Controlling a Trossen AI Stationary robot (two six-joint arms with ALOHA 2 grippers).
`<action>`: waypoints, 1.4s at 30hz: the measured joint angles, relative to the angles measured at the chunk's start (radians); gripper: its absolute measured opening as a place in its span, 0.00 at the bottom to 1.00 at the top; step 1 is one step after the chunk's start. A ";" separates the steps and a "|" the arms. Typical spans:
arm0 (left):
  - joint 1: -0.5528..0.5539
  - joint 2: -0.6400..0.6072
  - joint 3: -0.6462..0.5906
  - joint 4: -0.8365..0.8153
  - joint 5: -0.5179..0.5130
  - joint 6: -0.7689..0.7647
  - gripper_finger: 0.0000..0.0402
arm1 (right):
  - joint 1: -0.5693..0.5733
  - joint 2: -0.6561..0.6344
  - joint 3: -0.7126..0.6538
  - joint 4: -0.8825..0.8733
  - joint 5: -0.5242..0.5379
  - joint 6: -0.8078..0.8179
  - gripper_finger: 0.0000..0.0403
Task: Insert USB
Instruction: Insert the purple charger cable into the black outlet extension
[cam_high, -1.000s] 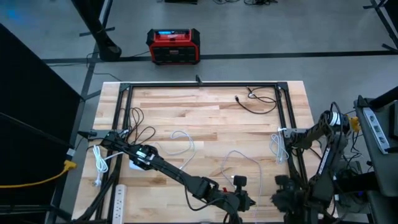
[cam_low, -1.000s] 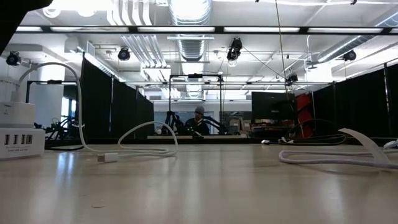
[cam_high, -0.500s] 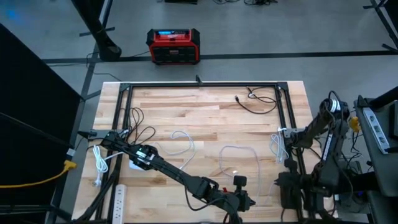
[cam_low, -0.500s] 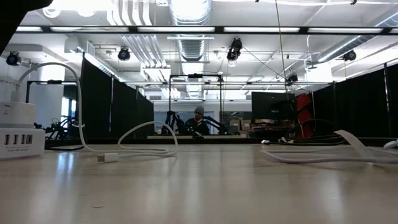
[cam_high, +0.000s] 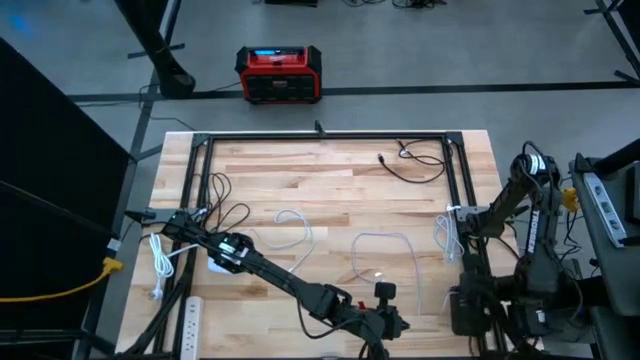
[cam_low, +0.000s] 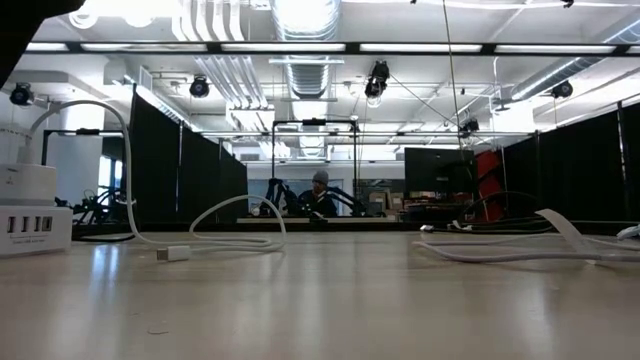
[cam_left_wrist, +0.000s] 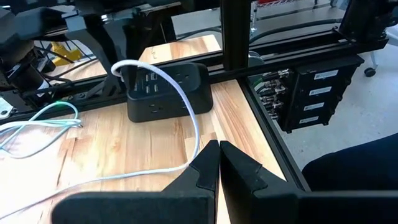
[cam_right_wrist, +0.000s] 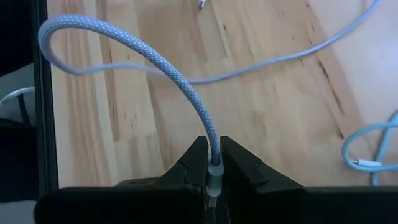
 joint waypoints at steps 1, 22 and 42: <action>0.000 0.000 0.000 0.000 0.000 0.000 0.00 | 0.010 0.000 -0.001 -0.006 0.008 0.022 0.04; 0.001 0.000 0.000 0.001 0.000 -0.018 0.00 | 0.061 -0.225 -0.058 -0.151 0.088 0.012 0.04; 0.028 0.000 -0.016 0.348 0.256 -0.062 0.00 | 0.081 -0.348 -0.113 -0.145 0.135 -0.007 0.04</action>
